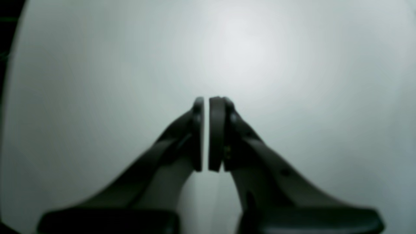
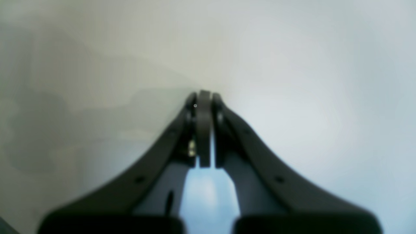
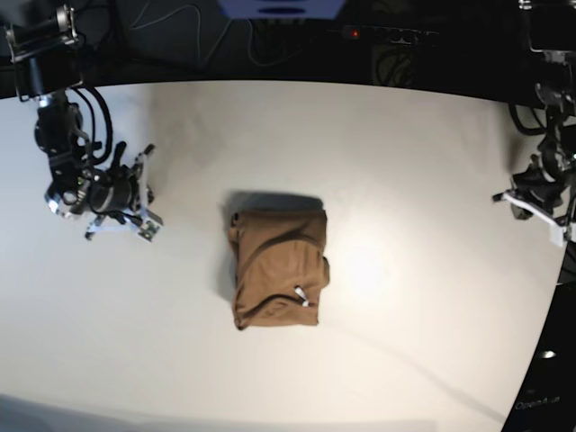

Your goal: Fold the T-shirt properly

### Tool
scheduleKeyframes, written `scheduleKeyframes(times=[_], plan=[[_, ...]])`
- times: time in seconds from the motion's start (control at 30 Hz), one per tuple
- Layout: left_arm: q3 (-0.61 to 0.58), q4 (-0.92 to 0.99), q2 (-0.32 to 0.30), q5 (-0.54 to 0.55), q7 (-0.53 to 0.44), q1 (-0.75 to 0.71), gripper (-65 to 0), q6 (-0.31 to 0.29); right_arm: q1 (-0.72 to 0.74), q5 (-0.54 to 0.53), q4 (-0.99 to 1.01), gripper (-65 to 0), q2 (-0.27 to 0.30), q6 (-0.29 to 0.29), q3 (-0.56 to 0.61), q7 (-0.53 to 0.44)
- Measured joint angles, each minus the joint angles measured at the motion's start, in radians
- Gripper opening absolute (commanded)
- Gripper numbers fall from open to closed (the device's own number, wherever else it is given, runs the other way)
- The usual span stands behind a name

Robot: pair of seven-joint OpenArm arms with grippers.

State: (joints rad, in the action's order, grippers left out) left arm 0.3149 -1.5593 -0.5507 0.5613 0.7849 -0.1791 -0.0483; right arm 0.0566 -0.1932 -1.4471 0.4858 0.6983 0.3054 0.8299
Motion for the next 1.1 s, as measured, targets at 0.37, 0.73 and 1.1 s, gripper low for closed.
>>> scheduleKeyframes(times=[0.37, 0.73, 1.1], plan=[[0.142, -0.105, 0.059, -0.131, -0.022, -0.379, -62.2, -0.222, -0.321, -0.016, -0.016, -65.0, 0.087, -0.022, -0.313, -0.234], [0.221, -0.230, 0.457, -0.558, -0.150, -0.572, -62.2, -0.530, -0.665, -0.041, -0.016, -65.0, 0.001, -0.035, -0.595, -0.546], [0.512, 0.179, 0.716, -0.986, -0.627, -0.505, -62.2, -0.646, -0.843, 0.132, 0.289, -65.0, -0.183, 0.039, -0.639, -0.655]])
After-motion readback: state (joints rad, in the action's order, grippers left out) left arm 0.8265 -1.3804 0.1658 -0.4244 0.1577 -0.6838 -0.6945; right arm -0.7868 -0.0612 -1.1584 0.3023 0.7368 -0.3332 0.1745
